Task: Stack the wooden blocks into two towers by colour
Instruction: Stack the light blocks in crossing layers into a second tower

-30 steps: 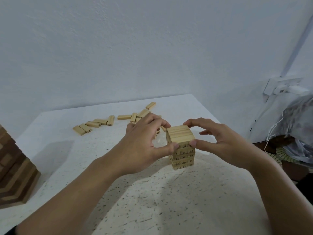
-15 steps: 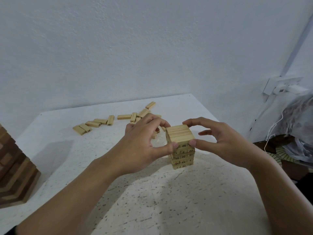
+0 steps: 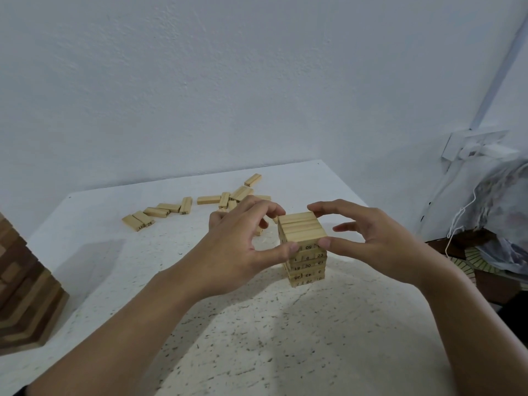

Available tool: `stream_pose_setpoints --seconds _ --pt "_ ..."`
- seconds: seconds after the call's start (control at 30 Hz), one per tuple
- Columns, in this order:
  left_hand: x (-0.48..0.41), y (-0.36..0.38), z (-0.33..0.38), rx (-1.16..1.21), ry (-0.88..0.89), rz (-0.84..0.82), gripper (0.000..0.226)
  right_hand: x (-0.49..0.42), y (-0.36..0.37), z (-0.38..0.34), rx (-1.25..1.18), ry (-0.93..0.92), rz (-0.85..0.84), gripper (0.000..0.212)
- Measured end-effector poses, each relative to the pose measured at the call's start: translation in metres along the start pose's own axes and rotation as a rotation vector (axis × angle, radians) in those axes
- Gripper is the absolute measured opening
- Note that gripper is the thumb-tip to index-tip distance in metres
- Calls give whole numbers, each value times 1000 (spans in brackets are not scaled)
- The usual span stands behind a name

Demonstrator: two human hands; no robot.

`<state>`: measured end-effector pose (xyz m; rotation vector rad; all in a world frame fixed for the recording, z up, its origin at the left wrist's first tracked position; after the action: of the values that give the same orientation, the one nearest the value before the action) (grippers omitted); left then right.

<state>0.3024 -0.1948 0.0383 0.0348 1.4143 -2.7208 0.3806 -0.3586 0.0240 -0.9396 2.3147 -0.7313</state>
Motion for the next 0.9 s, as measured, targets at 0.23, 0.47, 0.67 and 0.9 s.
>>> stream_pose_setpoints --seconds 0.23,0.47,0.67,0.9 --pt "0 0 1 -6 -2 -9 63 0 -1 2 3 4 1 52" --pt "0 0 0 -13 5 -9 63 0 -1 0 14 7 5 56" --pt "-1 2 -4 -13 23 -1 71 1 -3 -1 -30 7 37 60" --pt "1 -6 -5 70 48 39 58 1 -11 -12 -131 -27 185 43"
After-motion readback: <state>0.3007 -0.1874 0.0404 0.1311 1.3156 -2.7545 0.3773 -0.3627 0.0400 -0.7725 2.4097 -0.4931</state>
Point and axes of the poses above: each hand's wrist, its own x-axis away from the middle knuckle, its own y-axis out of the palm, z = x × y, the point moved 9 cm from there along -x, towards the middle knuckle, and after that the axes turned 7 degrees about -y, right-handed, at the moved point
